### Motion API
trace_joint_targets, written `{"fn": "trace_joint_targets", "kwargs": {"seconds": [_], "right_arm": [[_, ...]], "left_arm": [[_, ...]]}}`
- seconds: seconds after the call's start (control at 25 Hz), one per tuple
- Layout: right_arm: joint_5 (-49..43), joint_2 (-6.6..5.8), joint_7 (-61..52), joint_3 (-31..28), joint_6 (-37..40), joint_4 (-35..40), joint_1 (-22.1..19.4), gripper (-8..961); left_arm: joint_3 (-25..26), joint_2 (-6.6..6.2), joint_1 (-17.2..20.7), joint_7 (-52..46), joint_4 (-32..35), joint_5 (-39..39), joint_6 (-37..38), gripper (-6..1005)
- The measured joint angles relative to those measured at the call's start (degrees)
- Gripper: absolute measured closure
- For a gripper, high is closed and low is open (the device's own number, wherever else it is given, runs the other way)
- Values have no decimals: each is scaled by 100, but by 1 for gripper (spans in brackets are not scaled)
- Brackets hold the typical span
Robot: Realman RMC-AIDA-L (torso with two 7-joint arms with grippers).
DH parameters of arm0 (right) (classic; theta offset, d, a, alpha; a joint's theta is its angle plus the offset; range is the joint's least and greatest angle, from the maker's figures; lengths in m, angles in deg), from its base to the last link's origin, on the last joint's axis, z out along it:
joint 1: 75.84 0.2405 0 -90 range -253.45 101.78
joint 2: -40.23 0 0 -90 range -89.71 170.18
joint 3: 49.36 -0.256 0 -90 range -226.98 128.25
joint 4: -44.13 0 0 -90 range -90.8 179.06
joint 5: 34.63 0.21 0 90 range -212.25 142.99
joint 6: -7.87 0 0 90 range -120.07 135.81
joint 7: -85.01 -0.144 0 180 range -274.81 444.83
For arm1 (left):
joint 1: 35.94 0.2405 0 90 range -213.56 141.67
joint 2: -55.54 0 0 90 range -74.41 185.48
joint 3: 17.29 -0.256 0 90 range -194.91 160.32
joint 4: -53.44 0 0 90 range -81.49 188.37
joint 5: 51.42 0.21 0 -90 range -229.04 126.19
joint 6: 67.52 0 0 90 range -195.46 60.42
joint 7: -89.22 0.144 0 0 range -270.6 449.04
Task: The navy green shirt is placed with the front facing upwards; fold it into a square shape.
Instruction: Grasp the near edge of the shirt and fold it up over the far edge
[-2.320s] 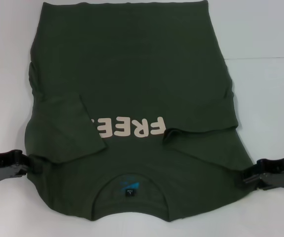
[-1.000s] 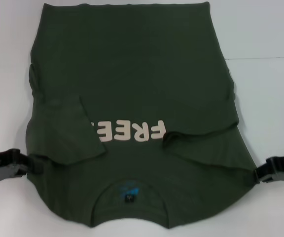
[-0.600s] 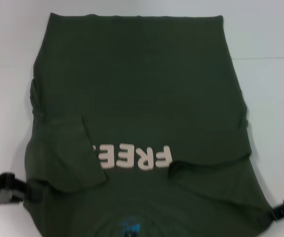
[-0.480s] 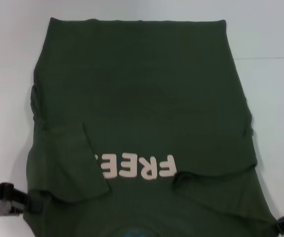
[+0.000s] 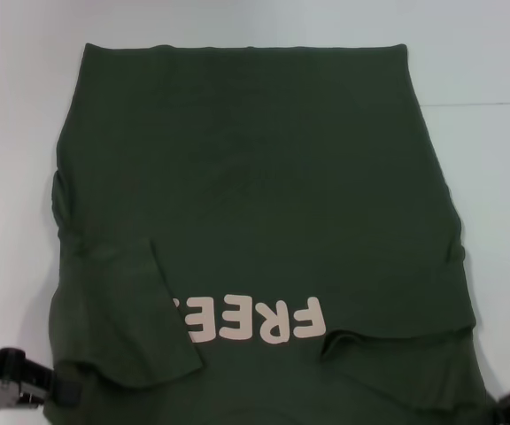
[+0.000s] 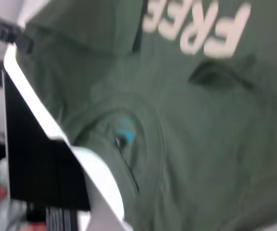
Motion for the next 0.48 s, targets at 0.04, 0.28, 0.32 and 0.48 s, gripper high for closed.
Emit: {"fn": "trace_joint_targets", "kwargs": {"seconds": [0.04,0.28,0.32,0.48], "right_arm": [[54,-12,25,-127,-1,8,0,901],[443,-116,56,-922,-128,49,2,901],[529,-130,56,-1063,-196,62,2,901],[852,-172,-67,-1326,-631,-14,3,901]], "left_arm": [[49,-8,-9,20,-1,-21,-8,955],[920,-164,-104,175,-81,-410,-213,954],[1020,-183,-107,194,-95,-484,-285,954],[1193,-202,-95,230,-204,-746,-632,954]]}}
